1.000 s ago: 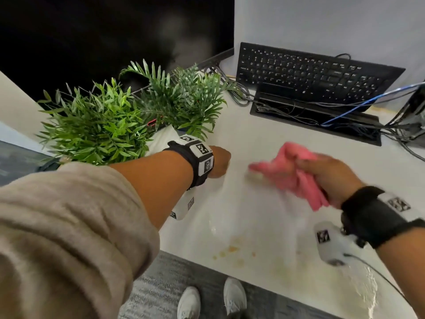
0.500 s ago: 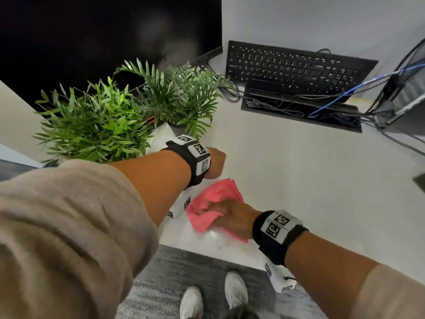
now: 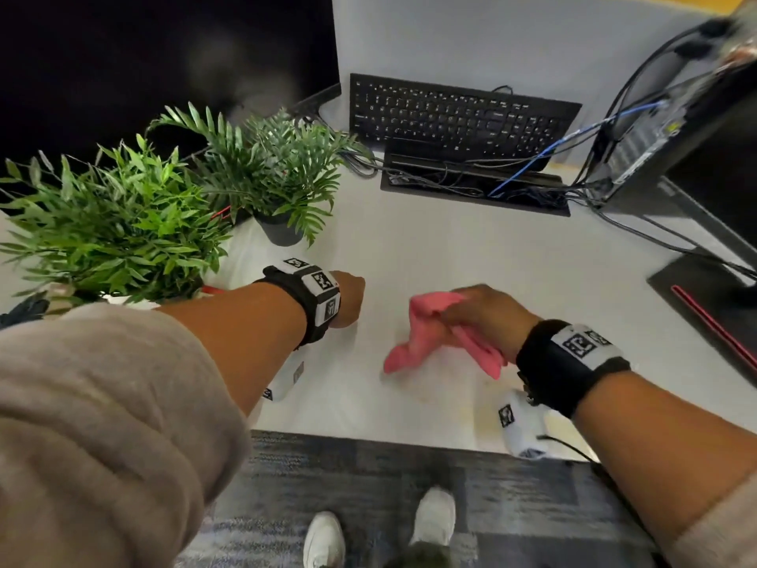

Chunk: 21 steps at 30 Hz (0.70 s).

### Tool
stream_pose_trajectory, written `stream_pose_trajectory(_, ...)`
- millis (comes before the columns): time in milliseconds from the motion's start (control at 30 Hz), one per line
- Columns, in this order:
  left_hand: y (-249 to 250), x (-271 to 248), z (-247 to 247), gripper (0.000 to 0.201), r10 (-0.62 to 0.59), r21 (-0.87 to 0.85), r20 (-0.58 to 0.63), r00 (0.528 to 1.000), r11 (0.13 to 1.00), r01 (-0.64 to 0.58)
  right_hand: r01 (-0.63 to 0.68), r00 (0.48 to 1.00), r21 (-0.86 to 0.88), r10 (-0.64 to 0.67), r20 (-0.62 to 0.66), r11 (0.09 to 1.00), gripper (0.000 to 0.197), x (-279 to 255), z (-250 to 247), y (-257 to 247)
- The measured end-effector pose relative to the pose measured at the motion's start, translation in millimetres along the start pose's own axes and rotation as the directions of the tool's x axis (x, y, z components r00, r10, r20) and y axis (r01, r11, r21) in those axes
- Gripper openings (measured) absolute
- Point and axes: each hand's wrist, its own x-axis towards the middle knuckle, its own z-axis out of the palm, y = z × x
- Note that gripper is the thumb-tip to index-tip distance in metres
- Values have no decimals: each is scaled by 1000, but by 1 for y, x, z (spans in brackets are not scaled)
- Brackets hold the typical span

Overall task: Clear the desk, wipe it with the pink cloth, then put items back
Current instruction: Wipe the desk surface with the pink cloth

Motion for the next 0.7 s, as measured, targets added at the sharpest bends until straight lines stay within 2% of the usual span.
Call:
stream_pose_trajectory(33, 2, -1, 0, 40, 2, 13, -1, 1000, 1000, -1, 38, 994, 49, -33, -102, 998, 22, 9, -5, -5)
stream_pose_trajectory(67, 3, -2, -1, 41, 0, 25, -4, 1000, 1000, 1, 25, 990, 32, -21, -142, 999, 20, 21, -3, -5)
stream_pose_trajectory(200, 2, 0, -3, 45, -17, 52, 8, 1000, 999, 17, -29, 999, -126, 27, -18, 992, 13, 52, 32, 36)
stream_pose_trajectory(300, -3, 4, -4, 45, -19, 83, 39, 999, 996, 15, 3, 986, -227, 35, 160, 974, 38, 28, 52, 69)
stream_pose_trajectory(367, -3, 4, -7, 46, -39, 97, 51, 998, 995, 34, -91, 981, -285, 135, 141, 954, 64, -2, 60, 87)
stream_pose_trajectory(433, 0, 3, -12, 48, -55, 86, 45, 997, 995, 51, -127, 972, -286, 176, 153, 950, 72, -26, 63, 101)
stream_pose_trajectory(500, 5, 3, -13, 47, -57, 71, 43, 997, 996, 53, -146, 960, -259, 199, 195, 955, 68, -44, 60, 109)
stream_pose_trajectory(600, 10, 4, -14, 47, -57, 71, 56, 997, 996, 53, -169, 953, -88, 185, 239, 982, 33, -68, 43, 100)
stream_pose_trajectory(633, 12, 5, -14, 48, -57, 73, 53, 997, 996, 53, -148, 948, -55, 158, 277, 987, 28, -72, 37, 92)
stream_pose_trajectory(700, 18, 7, -14, 46, -32, 62, 38, 999, 998, 29, -175, 935, -28, 175, 307, 984, 44, -75, 16, 72)
